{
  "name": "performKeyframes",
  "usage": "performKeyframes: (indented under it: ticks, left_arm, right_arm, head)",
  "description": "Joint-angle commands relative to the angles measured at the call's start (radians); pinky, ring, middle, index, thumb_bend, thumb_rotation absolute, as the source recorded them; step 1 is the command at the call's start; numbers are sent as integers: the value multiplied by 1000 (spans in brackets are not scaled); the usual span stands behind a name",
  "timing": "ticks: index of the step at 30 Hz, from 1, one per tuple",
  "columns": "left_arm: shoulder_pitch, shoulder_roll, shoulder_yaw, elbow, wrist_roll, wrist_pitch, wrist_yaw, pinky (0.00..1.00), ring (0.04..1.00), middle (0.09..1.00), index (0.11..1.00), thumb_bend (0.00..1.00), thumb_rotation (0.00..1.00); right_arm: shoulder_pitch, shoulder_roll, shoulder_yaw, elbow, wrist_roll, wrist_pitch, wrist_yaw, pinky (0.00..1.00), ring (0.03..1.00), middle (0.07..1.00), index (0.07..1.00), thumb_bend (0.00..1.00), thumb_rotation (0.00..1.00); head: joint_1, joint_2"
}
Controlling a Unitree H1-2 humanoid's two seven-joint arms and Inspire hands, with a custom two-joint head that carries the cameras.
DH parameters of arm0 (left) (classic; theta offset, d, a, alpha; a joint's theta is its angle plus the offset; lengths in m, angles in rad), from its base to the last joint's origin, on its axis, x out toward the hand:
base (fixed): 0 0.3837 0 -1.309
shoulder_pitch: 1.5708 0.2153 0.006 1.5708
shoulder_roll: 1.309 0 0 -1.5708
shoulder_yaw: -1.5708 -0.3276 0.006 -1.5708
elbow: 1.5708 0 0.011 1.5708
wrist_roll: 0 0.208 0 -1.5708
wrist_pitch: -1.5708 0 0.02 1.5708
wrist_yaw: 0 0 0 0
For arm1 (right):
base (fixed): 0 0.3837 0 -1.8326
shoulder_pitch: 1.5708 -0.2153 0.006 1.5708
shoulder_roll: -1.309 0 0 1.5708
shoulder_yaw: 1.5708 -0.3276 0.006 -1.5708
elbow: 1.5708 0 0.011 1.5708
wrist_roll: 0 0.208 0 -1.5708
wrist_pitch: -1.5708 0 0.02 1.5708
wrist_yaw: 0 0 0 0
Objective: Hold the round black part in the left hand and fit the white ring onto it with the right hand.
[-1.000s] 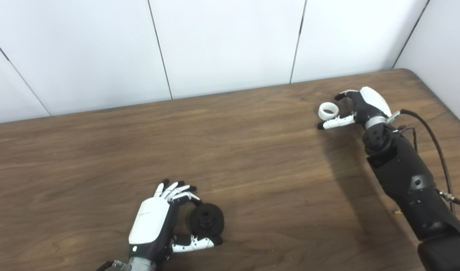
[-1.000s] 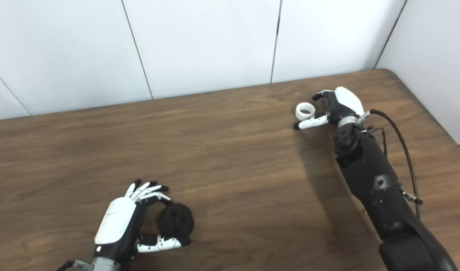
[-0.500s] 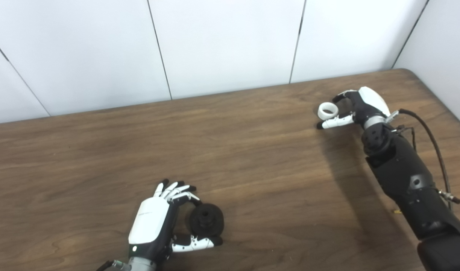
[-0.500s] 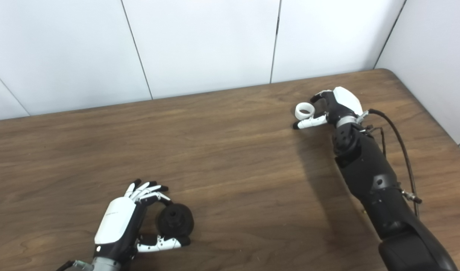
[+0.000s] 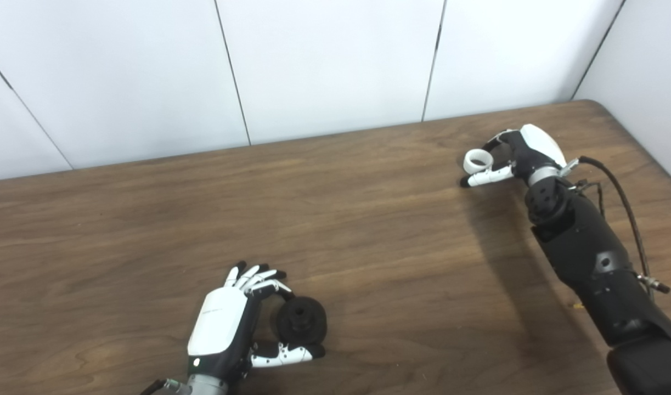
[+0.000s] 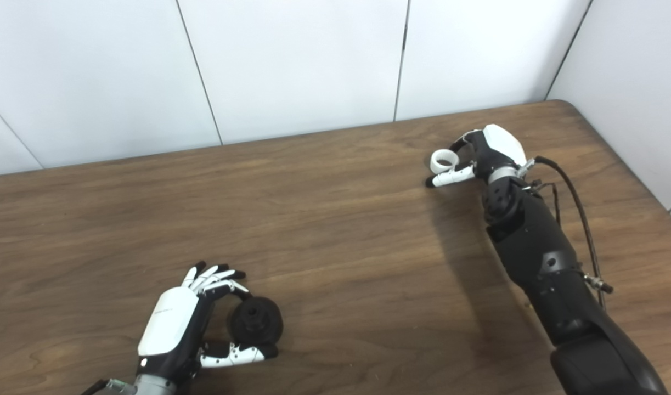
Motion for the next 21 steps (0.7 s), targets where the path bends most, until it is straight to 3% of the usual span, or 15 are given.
performKeyframes:
  ticks: [1,5,21]
  left_arm:
    - [12,11,-6,-7,14,-1,-19,1000,896,800,485,522,48]
    - [12,14,-8,-10,21,0,-21,1000,896,801,485,522,49]
    - [8,11,-7,-15,19,-1,-21,1000,897,799,485,522,49]
  right_arm:
    - [-40,-25,-5,1,-3,-6,-16,1000,976,905,537,616,195]
    - [-34,-27,-6,-1,7,-8,-19,1000,978,900,493,527,157]
    - [-1,-48,8,-26,9,-53,-22,1000,968,840,486,521,135]
  head:
    - [0,1]
    - [1,3]
    - [0,14]
